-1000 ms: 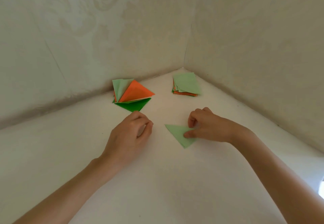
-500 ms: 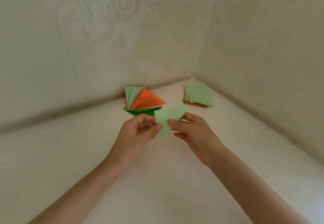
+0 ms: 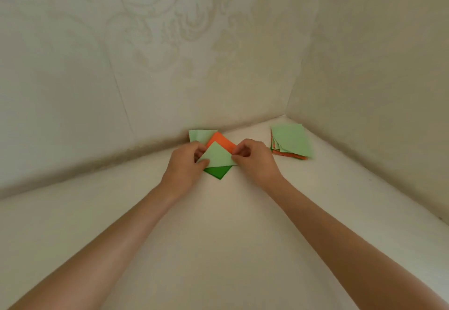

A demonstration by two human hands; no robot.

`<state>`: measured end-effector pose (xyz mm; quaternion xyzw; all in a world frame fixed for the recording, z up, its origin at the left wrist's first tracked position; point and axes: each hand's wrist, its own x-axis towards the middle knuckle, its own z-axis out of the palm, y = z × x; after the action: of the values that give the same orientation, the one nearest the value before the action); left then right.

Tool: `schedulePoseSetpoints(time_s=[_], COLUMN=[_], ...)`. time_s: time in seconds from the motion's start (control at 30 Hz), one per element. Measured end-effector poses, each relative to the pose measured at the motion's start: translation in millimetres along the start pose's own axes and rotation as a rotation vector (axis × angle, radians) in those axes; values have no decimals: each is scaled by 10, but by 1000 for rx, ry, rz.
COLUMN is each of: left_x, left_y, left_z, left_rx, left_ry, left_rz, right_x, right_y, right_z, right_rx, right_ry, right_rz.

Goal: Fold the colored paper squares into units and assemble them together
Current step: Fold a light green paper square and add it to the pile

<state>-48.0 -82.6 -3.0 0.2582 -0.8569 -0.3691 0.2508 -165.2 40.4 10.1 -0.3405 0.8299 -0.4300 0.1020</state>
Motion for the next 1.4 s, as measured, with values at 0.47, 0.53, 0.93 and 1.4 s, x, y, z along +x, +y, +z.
schedulePoseSetpoints(time_s=[0.47, 0.53, 0.93, 1.4], left_x=[-147, -172, -511, -600], left_y=[-17, 19, 472, 621], left_z=[86, 81, 172, 206], left_rx=[468, 455, 230, -980], left_ry=[195, 240, 177, -212], left_rz=[201, 235, 417, -412], right_x=[-185, -215, -174, -1012], right_y=[318, 475, 726, 440], right_z=[-414, -614, -821, -680], right_rx=[-318, -457, -646, -167], right_ry=[258, 253, 386, 177], right_rz=[-263, -253, -245, -622])
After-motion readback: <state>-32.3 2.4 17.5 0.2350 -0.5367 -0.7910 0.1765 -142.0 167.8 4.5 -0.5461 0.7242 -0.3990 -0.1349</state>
